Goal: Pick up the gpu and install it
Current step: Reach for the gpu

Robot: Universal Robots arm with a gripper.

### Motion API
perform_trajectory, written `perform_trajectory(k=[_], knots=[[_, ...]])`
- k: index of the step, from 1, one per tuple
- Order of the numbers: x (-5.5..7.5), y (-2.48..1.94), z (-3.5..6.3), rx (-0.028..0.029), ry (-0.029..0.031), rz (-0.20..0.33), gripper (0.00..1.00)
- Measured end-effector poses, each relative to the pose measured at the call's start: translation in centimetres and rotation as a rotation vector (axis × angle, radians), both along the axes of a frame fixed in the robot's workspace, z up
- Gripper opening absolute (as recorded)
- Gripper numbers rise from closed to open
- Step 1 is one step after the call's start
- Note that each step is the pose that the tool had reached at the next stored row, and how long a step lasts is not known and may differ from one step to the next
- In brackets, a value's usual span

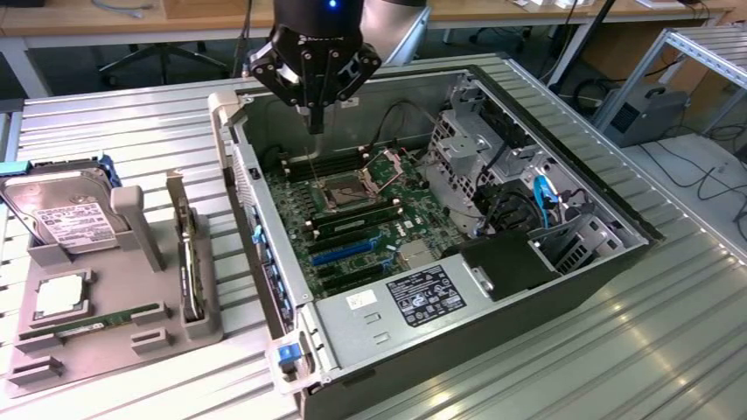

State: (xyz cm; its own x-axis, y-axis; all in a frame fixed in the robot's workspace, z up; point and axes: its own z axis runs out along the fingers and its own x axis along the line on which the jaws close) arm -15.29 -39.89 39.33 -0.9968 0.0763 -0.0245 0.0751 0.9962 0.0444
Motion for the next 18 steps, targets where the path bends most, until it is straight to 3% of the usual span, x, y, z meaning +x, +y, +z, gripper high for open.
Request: perform_trajectory(k=[18], knots=[[-0.38,0.0,0.0,0.0,0.0,0.0,0.11]])
